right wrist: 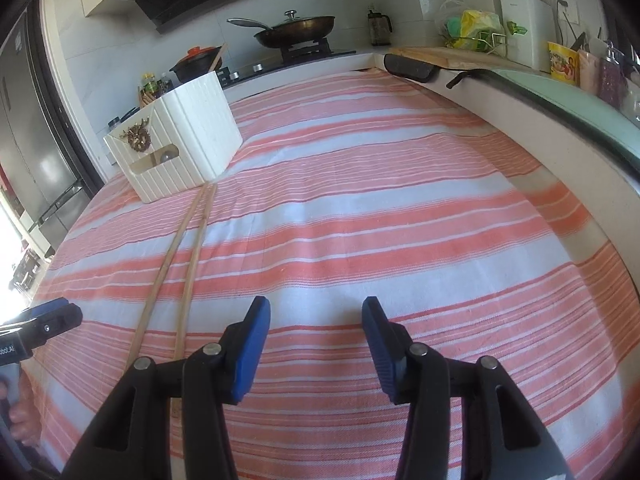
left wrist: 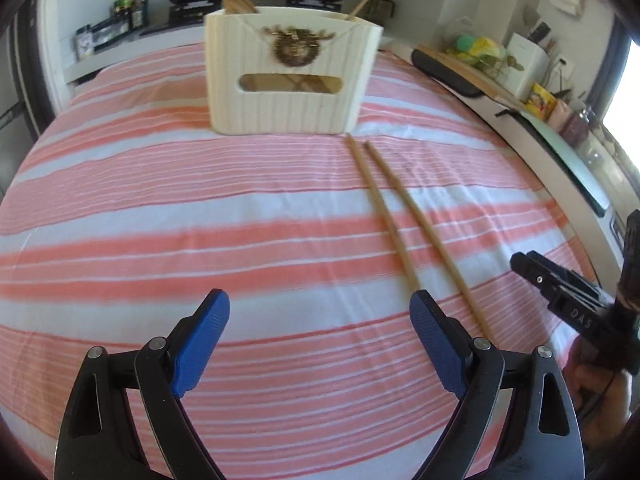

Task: Organize utensils
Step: 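Move both open tools back over the remaining chopsticks on the cloth, then close the left tool on a chopstick while the right tool grasps another chopstick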

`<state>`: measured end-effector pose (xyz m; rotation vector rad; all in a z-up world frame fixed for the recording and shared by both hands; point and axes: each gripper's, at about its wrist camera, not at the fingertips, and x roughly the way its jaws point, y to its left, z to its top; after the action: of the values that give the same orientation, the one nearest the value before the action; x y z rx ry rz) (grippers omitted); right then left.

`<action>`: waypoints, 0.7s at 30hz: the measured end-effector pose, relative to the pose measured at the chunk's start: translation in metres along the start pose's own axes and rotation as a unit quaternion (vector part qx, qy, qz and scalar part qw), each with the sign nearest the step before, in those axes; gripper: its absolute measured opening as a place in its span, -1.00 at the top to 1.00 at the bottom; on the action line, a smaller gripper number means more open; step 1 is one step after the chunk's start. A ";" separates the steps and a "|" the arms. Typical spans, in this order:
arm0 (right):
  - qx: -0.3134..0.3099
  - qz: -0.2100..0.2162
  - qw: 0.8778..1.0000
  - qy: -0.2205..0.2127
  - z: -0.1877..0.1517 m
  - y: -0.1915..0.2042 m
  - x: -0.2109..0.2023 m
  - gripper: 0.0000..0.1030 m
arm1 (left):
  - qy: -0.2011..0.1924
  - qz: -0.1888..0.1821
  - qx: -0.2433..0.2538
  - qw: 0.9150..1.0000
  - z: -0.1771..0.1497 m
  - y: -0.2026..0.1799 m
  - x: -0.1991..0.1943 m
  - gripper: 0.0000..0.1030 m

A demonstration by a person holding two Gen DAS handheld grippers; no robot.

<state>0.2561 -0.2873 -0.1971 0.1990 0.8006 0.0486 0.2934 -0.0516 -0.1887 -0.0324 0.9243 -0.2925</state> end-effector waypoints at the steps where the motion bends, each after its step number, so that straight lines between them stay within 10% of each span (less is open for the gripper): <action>1: -0.002 -0.002 1.000 0.000 0.000 0.001 0.000 0.07 | 0.002 0.002 0.010 1.000 0.005 -0.008 0.007 -0.79; 9: -0.005 -0.009 1.000 -0.003 -0.002 0.003 -0.001 0.07 | 0.026 0.047 0.061 0.997 0.030 -0.043 0.056 -0.64; 11: -0.006 -0.009 1.000 -0.002 -0.002 0.003 -0.001 0.07 | 0.018 0.050 0.077 0.996 0.030 -0.049 0.056 -0.46; 16: -0.004 -0.008 1.000 -0.002 -0.002 0.003 0.000 0.07 | 0.012 0.043 0.090 0.995 0.028 -0.055 0.052 0.79; 21: -0.005 -0.008 1.000 -0.002 -0.002 0.003 -0.001 0.07 | 0.010 0.053 0.090 0.995 0.021 -0.050 0.044 0.92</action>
<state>0.2547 -0.2846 -0.1973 0.1837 0.7975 0.0366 0.3232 -0.1129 -0.2033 0.1847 0.9136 -0.2770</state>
